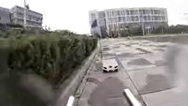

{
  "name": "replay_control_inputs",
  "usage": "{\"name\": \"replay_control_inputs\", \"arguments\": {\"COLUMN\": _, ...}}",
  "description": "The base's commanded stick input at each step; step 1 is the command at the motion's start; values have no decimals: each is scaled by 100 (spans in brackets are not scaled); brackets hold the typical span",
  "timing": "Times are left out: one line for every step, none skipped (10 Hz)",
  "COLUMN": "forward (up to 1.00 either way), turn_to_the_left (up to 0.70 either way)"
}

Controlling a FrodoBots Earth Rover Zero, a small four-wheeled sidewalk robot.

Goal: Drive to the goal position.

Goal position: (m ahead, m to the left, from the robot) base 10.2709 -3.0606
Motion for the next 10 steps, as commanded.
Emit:
{"name": "replay_control_inputs", "arguments": {"forward": 43, "turn_to_the_left": -34}}
{"name": "replay_control_inputs", "arguments": {"forward": 0, "turn_to_the_left": -45}}
{"name": "replay_control_inputs", "arguments": {"forward": 0, "turn_to_the_left": -45}}
{"name": "replay_control_inputs", "arguments": {"forward": -70, "turn_to_the_left": 0}}
{"name": "replay_control_inputs", "arguments": {"forward": -70, "turn_to_the_left": 7}}
{"name": "replay_control_inputs", "arguments": {"forward": -70, "turn_to_the_left": 27}}
{"name": "replay_control_inputs", "arguments": {"forward": -70, "turn_to_the_left": 27}}
{"name": "replay_control_inputs", "arguments": {"forward": -70, "turn_to_the_left": 27}}
{"name": "replay_control_inputs", "arguments": {"forward": -70, "turn_to_the_left": 27}}
{"name": "replay_control_inputs", "arguments": {"forward": -70, "turn_to_the_left": 27}}
